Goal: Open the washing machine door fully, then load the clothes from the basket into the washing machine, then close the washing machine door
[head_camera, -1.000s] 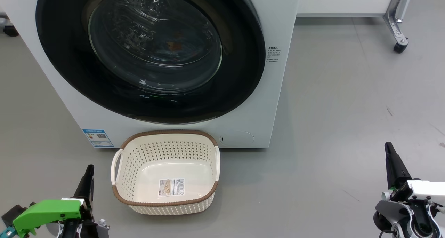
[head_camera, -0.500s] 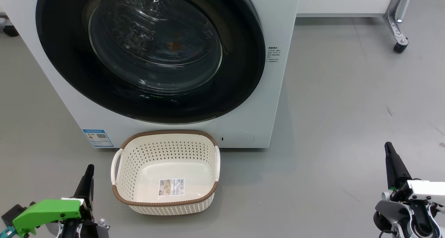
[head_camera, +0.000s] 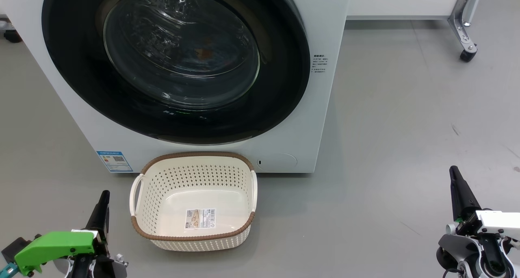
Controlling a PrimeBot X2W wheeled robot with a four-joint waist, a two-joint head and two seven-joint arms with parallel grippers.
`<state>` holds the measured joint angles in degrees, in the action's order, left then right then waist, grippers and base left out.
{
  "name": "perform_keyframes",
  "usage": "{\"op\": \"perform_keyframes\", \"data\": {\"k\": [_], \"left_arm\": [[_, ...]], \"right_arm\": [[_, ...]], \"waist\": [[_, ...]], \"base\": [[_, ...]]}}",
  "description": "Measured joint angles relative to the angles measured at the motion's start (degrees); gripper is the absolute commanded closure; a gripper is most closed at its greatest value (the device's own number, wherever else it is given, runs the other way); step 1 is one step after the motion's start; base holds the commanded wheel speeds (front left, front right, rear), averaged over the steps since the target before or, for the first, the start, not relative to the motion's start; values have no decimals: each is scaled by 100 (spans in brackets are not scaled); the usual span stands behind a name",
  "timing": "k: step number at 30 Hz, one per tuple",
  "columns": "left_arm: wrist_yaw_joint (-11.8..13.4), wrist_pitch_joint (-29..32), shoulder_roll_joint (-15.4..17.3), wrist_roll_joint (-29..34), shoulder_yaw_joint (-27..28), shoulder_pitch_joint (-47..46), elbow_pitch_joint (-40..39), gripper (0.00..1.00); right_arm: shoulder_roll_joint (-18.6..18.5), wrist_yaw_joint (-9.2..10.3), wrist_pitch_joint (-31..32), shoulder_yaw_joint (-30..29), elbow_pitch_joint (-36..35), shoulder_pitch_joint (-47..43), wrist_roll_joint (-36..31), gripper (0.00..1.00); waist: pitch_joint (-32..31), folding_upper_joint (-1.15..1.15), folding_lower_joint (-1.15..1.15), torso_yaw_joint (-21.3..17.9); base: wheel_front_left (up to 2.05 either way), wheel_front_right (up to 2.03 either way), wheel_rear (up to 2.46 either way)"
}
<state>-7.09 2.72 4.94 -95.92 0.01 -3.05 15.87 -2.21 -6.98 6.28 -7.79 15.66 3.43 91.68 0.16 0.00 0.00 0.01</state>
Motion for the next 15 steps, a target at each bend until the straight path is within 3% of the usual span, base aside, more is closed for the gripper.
{"op": "perform_keyframes", "data": {"k": [15], "left_arm": [[0,1,-2,0,8,-4,-3,100]], "right_arm": [[0,0,0,0,0,0,0,100]], "waist": [[1,0,0,0]], "base": [[0,0,0]]}}
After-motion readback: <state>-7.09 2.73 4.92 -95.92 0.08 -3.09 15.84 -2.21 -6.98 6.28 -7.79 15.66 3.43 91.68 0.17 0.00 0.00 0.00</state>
